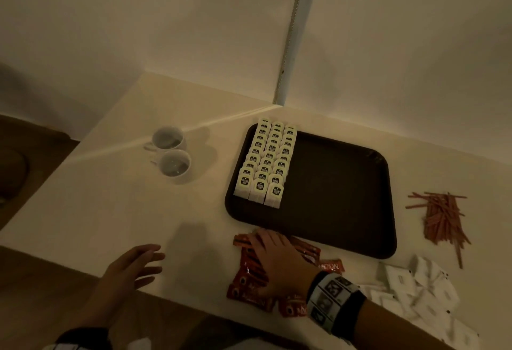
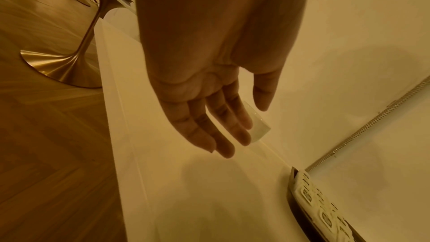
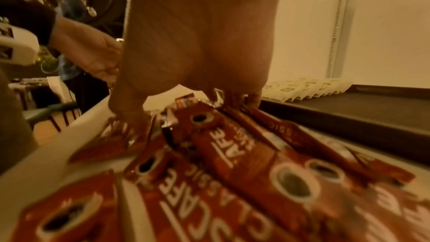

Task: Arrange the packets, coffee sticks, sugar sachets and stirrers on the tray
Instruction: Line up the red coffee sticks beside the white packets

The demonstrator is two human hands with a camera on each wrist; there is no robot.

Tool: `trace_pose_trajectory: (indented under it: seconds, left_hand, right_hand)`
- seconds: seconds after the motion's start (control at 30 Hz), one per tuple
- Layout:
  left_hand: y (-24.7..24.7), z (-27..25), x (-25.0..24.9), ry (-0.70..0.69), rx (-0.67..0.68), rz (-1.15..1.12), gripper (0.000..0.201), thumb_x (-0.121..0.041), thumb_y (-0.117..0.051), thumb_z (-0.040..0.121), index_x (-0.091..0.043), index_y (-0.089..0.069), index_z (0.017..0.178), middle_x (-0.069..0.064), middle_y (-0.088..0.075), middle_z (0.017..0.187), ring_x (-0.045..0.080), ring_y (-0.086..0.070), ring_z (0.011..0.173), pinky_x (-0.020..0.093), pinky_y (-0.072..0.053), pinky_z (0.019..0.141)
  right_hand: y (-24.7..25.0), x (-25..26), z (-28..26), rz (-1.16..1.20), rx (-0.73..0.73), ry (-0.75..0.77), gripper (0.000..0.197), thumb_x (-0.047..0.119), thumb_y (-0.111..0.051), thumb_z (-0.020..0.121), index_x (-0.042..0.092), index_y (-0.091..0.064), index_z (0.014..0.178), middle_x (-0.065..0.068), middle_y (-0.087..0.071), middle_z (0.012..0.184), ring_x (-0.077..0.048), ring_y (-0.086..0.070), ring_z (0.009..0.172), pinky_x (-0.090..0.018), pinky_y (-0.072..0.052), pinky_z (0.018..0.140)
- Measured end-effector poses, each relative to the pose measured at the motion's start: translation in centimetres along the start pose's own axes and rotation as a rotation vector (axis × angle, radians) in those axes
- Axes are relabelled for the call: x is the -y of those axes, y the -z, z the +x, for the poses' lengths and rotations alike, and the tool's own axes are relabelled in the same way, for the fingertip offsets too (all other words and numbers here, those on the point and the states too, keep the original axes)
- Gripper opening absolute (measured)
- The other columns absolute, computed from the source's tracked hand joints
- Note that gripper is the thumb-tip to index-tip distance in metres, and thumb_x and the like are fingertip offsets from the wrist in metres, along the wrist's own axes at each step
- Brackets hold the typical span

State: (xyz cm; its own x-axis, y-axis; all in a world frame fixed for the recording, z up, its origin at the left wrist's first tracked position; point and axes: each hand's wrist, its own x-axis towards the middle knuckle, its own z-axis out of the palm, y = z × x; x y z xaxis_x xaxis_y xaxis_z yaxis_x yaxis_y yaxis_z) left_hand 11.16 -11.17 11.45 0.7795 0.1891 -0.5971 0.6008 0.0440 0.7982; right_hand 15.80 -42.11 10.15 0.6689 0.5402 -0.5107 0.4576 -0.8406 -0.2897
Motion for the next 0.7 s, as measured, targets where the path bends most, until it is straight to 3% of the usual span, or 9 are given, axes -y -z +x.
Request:
trace_pose_trajectory:
  seconds: [0.1,0.23,0.37,0.5,0.7]
  left_hand:
    - [0.4,-0.2,0.8,0.005,-0.008,-0.001,0.020,-0.012,-0.046,0.097,-0.009,-0.064,0.105,0.014,-0.069,0.103,0.034,-0.063,0.091,0.039,-0.047,0.078]
    - [1.2,-0.1,1.7,0.007,-0.020,-0.002,0.020,-0.013,-0.047,0.097,-0.010,-0.065,0.104,0.014,-0.070,0.104,0.033,-0.064,0.089,0.039,-0.048,0.076]
    - [1.4,-0.2,1.7,-0.008,-0.022,0.007,0.020,-0.014,-0.047,0.097,-0.011,-0.065,0.105,0.011,-0.071,0.102,0.032,-0.064,0.089,0.037,-0.049,0.076]
    - [1.5,-0.2,1.5,-0.021,-0.012,0.014,0.021,-0.015,-0.047,0.097,-0.013,-0.065,0.107,0.010,-0.071,0.103,0.032,-0.065,0.092,0.037,-0.049,0.077]
    - [1.2,-0.6,0.4,-0.060,-0.001,0.038,0.020,-0.017,-0.048,0.097,-0.014,-0.066,0.106,0.009,-0.071,0.104,0.032,-0.065,0.094,0.038,-0.049,0.080]
  right_hand:
    - [-0.4,0.1,0.5,-0.015,-0.021,0.005,0.097,0.061,-0.054,0.082,0.019,0.000,0.150,-0.005,-0.003,0.155,-0.027,-0.005,0.142,-0.040,-0.001,0.116]
    - [-0.9,0.4,1.0,-0.029,-0.048,-0.001,0.077,0.050,-0.042,0.093,0.017,-0.003,0.150,-0.006,-0.006,0.155,-0.027,-0.005,0.143,-0.041,-0.001,0.116]
    - [-0.6,0.6,1.8,-0.057,-0.070,-0.017,0.060,0.034,-0.035,0.098,0.012,-0.010,0.149,-0.011,-0.016,0.152,-0.029,-0.017,0.138,-0.043,-0.013,0.115]
    - [-0.1,0.8,2.0,-0.096,-0.097,-0.003,0.052,0.021,-0.032,0.099,0.007,-0.017,0.146,-0.015,-0.023,0.148,-0.032,-0.025,0.133,-0.043,-0.020,0.113]
    - [1.7,1.2,1.9,-0.079,-0.110,0.025,0.049,0.019,-0.035,0.099,0.006,-0.022,0.145,-0.013,-0.026,0.149,-0.029,-0.026,0.133,-0.039,-0.022,0.112]
